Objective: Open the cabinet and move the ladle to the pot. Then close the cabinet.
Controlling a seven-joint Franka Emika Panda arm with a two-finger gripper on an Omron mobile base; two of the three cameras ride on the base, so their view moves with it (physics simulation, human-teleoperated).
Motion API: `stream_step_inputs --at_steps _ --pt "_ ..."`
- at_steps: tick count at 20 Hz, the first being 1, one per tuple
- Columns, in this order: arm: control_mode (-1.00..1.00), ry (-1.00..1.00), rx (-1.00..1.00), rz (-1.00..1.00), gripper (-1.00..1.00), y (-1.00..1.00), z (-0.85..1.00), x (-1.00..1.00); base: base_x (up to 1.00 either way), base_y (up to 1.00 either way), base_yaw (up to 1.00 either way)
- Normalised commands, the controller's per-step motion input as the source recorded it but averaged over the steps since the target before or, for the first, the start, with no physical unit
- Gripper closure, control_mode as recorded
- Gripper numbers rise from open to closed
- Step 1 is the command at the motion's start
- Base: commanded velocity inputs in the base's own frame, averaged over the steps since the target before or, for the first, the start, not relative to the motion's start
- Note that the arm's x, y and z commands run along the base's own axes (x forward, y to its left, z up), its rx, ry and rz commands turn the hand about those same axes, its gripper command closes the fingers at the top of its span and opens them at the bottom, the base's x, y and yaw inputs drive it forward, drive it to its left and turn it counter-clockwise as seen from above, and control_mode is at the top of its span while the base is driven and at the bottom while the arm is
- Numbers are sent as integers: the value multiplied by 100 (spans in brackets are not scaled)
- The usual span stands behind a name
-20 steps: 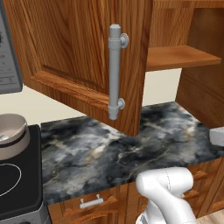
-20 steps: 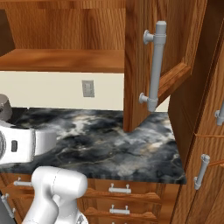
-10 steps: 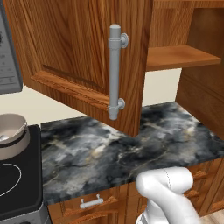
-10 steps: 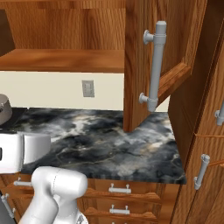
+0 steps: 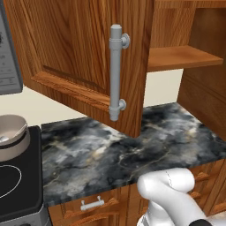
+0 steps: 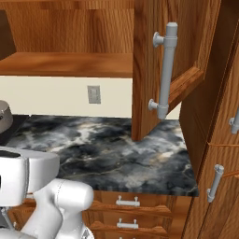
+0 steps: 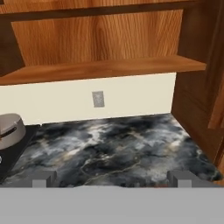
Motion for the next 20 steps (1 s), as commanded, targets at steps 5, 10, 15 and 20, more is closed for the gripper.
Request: stream_step_inputs --at_steps 5,10,15,20 --pt "-100 0 8 0 -100 -34 8 -30 0 0 0" --pt "-100 0 15 0 -100 -38 2 -20 0 0 0" --pt "-100 3 28 0 -100 -44 1 3 0 0 0" --pt "-100 5 35 0 -100 -51 0 11 0 0 0"
